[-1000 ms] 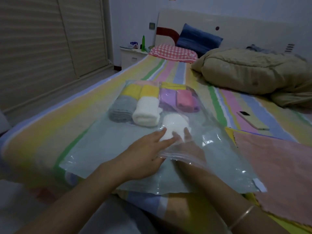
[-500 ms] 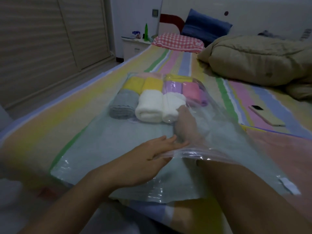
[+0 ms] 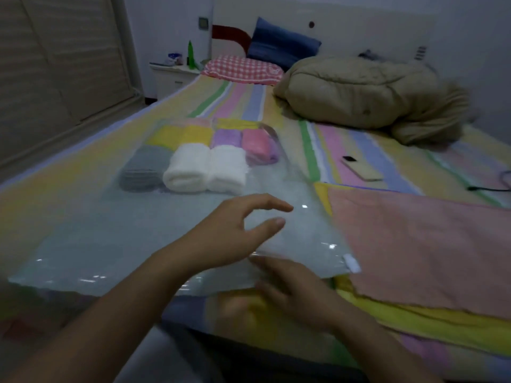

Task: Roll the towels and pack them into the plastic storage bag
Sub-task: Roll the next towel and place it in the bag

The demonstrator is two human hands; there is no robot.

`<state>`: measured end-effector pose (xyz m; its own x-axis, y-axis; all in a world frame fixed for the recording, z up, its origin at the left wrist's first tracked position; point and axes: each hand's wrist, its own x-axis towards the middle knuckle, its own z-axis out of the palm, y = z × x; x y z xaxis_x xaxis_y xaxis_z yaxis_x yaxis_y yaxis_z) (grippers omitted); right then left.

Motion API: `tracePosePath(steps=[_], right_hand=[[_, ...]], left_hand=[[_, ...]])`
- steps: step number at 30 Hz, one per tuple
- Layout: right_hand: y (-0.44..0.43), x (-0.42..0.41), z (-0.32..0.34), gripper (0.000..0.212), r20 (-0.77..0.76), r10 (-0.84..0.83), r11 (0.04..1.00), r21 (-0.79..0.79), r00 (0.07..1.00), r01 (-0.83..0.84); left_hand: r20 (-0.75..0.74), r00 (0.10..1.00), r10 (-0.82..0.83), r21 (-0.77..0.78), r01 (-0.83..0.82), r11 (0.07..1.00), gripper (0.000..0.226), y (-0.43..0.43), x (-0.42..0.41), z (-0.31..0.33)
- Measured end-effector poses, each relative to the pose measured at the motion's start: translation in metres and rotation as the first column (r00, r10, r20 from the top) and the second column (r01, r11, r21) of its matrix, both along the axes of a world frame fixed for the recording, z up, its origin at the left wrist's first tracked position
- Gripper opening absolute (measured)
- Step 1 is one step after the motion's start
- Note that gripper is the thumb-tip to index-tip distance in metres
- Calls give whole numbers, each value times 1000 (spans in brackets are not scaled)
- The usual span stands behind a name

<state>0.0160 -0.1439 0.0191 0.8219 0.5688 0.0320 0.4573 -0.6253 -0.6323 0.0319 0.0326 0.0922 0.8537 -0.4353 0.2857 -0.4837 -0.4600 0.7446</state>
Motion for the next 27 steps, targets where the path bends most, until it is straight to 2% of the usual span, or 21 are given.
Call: tracePosePath(steps=[3,6,9,11,13,15,18,22,25,27], right_hand=[[-77,-44,6,25,-78,-125,977,161,989,136],[-162,-48,16,20,-76,-429,874,215,900,435],[-255,-43,8,27,5,-765,630,212,644,747],[-310,-44,1,22,-15,-894,434,212,447,875],[-355,-48,-1,20,20,-954,297,178,298,938],[-395,-51,-4,25,136,-974,198,117,181,973],[-446,-51,-8,35,328,-944,37,-11,39,999],[-509,-50,-15,47,340,-941,-81,-227,1,970],[-544,-49,-20,53,306,-951,-81,-374,40,924],[-557,-47,-18,54,309,-949,-70,-391,59,918]], left_hand=[[22,1000,-22,-28,23,999,32,-75,14,-8],[12,995,-96,-12,96,995,34,-159,20,-24],[-4,981,-194,39,194,980,32,-236,21,-43],[-19,972,-236,74,237,969,30,-279,22,-53],[-19,967,-256,101,256,961,31,-313,23,-60],[23,967,-254,132,249,959,34,-340,26,-68],[210,965,-157,219,110,970,37,-369,34,-90],[254,964,-74,414,-40,909,66,-380,38,-118],[281,958,-51,453,-86,887,70,-381,37,-124],[265,963,-49,457,-81,886,71,-381,38,-124]])
